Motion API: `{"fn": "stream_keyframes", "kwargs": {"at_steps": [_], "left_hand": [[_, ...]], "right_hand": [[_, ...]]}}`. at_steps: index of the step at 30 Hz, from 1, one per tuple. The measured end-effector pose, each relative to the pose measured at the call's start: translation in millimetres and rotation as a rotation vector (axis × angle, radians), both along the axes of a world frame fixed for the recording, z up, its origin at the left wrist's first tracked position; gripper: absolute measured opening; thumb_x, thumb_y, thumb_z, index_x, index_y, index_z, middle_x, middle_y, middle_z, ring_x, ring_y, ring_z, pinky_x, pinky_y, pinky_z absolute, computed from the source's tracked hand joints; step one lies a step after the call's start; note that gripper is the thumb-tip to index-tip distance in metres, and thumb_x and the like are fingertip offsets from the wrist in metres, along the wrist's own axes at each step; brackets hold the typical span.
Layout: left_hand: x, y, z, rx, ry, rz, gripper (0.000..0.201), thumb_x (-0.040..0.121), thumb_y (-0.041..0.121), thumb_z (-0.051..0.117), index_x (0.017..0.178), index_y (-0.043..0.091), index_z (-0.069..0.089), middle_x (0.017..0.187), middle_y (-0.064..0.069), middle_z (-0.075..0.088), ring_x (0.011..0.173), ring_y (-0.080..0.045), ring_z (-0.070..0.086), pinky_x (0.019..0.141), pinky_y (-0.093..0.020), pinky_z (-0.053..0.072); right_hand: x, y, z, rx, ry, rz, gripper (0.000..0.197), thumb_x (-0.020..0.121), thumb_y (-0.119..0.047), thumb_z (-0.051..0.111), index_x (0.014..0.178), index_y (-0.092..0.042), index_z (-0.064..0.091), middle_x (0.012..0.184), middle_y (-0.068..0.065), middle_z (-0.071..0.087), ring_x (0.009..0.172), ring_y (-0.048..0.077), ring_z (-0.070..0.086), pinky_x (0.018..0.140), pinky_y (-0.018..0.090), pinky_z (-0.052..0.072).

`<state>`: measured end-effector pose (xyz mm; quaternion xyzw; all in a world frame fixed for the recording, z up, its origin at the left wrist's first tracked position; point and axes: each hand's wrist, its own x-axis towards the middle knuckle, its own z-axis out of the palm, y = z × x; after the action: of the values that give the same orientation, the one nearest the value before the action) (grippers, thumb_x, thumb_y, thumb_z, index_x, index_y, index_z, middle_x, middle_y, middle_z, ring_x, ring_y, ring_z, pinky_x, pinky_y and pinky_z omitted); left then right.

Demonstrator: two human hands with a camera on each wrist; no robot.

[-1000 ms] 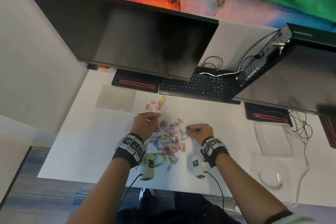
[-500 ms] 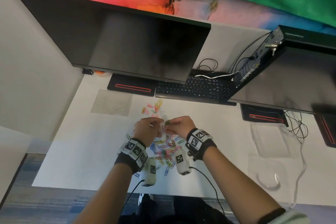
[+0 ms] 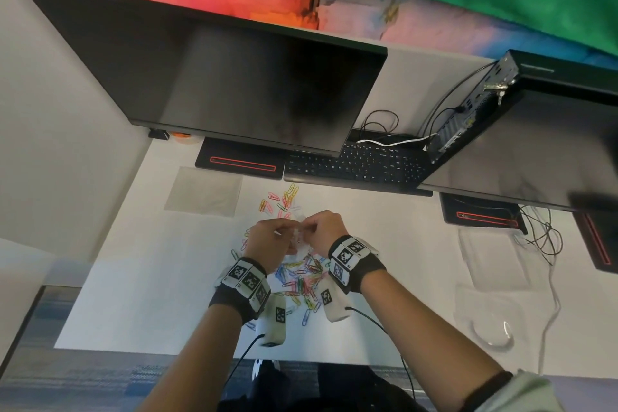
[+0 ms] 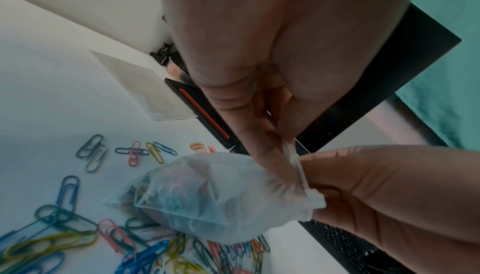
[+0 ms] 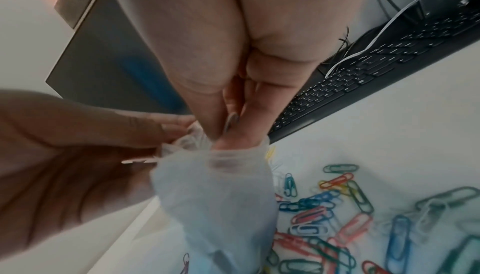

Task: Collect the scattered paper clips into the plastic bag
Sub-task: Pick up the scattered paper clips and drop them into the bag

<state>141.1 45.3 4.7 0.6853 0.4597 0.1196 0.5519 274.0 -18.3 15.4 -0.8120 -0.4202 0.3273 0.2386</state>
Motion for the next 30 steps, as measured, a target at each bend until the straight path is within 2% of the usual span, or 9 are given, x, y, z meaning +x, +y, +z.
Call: {"fn": "stream_keyframes", "kwargs": {"at_steps": [7,9,12,15,18,21,25,28,30], "left_hand": [[-2.3,5.7,-6.2,-0.012,-0.002,-0.014,0.025,0.094,0.003,0.056,0.098,0.017,0.076,0.078,-0.007,0.075,0.066,-0.024,0.075,0.076,-0.043,0.063],[-3.7,7.3,-7.1,-0.009,-0.007,-0.010,0.024,0.095,0.004,0.056,0.100,0.015,0.076,0.078,-0.008,0.075,0.066,-0.024,0.074,0.078,-0.043,0.063],[-7.8,11.2,-5.2,-0.010,-0.028,0.011,0.023,0.096,0.004,0.055,0.101,0.015,0.075,0.074,-0.009,0.074,0.066,-0.025,0.074,0.077,-0.042,0.063],[-14.3,17.4,-3.2,-0.018,-0.053,0.042,0.024,0.097,0.003,0.053,0.100,0.014,0.075,0.071,-0.008,0.073,0.066,-0.027,0.074,0.077,-0.042,0.063],[-21.1,21.9,-0.7,-0.007,-0.052,0.062,0.024,0.097,0.003,0.053,0.102,0.012,0.074,0.070,-0.006,0.073,0.067,-0.027,0.074,0.077,-0.042,0.063],[-23.9,24.4,0.7,0.004,-0.049,0.065,0.025,0.096,0.003,0.051,0.102,0.012,0.074,0.069,-0.007,0.072,0.066,-0.027,0.074,0.077,-0.041,0.063],[-24.2,26.0,-0.7,0.005,-0.048,0.066,0.026,0.096,0.002,0.051,0.099,0.015,0.075,0.068,-0.006,0.072,0.065,-0.025,0.074,0.076,-0.040,0.063],[-23.4,24.0,-1.9,-0.006,-0.051,0.077,0.026,0.097,0.003,0.051,0.100,0.014,0.075,0.069,-0.006,0.072,0.065,-0.024,0.074,0.077,-0.038,0.063],[-23.5,21.7,-2.2,-0.007,-0.049,0.076,0.025,0.097,0.004,0.052,0.100,0.014,0.074,0.069,-0.006,0.072,0.064,-0.023,0.074,0.077,-0.036,0.063]], "right_hand": [[0.2,-4.4,7.8,-0.069,-0.040,0.270,0.020,0.083,-0.004,0.059,0.083,-0.010,0.078,0.066,-0.003,0.068,0.059,0.005,0.054,0.062,0.013,0.041],[4.2,-8.0,9.7,-0.052,0.016,0.303,0.025,0.087,-0.001,0.055,0.088,-0.012,0.078,0.075,-0.003,0.072,0.064,0.003,0.058,0.060,0.004,0.039],[20.4,-18.1,8.9,0.073,0.272,0.015,0.033,0.091,0.006,0.048,0.089,-0.011,0.076,0.091,0.003,0.074,0.082,0.012,0.069,0.071,0.009,0.052],[47.6,-29.4,-19.0,0.041,0.078,-0.169,0.036,0.095,0.003,0.043,0.103,-0.015,0.074,0.116,0.006,0.068,0.105,0.023,0.063,0.092,0.022,0.050],[55.6,-39.0,-51.5,-0.146,-0.121,0.049,0.041,0.099,-0.010,0.041,0.139,-0.015,0.049,0.150,0.006,0.040,0.137,0.021,0.038,0.111,0.020,0.022],[40.4,-44.3,-77.8,-0.168,-0.191,0.270,0.048,0.102,-0.021,0.036,0.150,-0.017,0.029,0.159,0.005,0.020,0.147,0.024,0.018,0.114,0.024,0.006],[21.4,-50.7,-97.1,-0.094,-0.374,0.551,0.053,0.098,-0.032,0.037,0.149,-0.018,0.029,0.157,0.011,0.024,0.143,0.034,0.026,0.115,0.050,0.028],[24.3,-62.2,-97.1,-0.158,-0.401,0.694,0.067,0.090,-0.044,0.049,0.150,-0.028,0.024,0.158,0.010,0.021,0.141,0.031,0.025,0.115,0.048,0.028],[23.8,-67.6,-93.4,-0.147,-0.441,0.726,0.058,0.092,-0.031,0.054,0.146,-0.024,0.035,0.154,0.012,0.030,0.134,0.032,0.034,0.108,0.046,0.038]]}}
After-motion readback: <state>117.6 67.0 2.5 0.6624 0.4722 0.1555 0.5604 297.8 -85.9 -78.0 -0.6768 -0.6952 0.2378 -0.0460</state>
